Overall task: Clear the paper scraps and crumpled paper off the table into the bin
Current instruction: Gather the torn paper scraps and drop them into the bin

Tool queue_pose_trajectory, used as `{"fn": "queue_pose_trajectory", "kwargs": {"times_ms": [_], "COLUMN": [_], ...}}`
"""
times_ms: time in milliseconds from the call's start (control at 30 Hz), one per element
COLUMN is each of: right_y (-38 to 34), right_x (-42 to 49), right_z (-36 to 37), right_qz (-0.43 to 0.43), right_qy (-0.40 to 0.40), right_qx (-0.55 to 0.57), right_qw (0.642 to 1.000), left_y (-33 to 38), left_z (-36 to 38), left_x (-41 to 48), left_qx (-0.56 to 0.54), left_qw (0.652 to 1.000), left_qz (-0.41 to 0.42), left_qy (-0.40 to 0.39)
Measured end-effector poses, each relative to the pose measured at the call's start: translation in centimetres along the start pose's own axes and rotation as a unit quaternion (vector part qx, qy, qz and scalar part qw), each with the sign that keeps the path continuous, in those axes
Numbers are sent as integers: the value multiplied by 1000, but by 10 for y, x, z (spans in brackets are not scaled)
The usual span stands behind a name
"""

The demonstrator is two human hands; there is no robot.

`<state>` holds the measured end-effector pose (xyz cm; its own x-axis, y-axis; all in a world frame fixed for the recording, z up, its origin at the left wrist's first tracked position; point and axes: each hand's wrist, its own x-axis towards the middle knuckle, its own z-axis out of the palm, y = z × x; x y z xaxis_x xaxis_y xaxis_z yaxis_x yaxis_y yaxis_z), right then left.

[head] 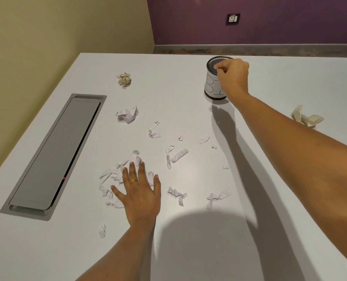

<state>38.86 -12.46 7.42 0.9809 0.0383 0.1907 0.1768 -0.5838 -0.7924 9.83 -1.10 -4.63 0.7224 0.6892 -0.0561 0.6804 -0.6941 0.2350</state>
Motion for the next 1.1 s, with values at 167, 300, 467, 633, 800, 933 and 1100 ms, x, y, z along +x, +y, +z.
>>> {"fn": "queue_pose_trajectory", "kwargs": {"times_ms": [167, 300, 467, 633, 800, 933, 1100], "right_y": [11, 29, 50, 51, 40, 36, 34], "right_x": [-43, -88, -137, -176, -196, -204, -205], "right_z": [5, 10, 21, 32, 42, 45, 44], "right_qz": [-34, -41, -16, 0, -62, -115, -149], "right_qy": [-67, -153, -235, -266, -266, -281, -294], "right_qx": [-13, -75, -148, -146, -164, -189, -225], "right_qw": [997, 985, 960, 953, 948, 934, 917], "left_y": [0, 0, 1, 1, 0, 0, 0], "left_z": [-1, -2, -2, -3, -2, -1, -1], "left_x": [0, -1, -1, -1, 0, -1, -1], "left_qx": [2, 1, 1, 0, 1, 8, 9], "left_qw": [1000, 1000, 1000, 1000, 1000, 1000, 1000], "left_qz": [2, 4, 4, 5, 6, 5, 5], "left_qy": [1, 1, 0, -1, -1, -3, -1]}}
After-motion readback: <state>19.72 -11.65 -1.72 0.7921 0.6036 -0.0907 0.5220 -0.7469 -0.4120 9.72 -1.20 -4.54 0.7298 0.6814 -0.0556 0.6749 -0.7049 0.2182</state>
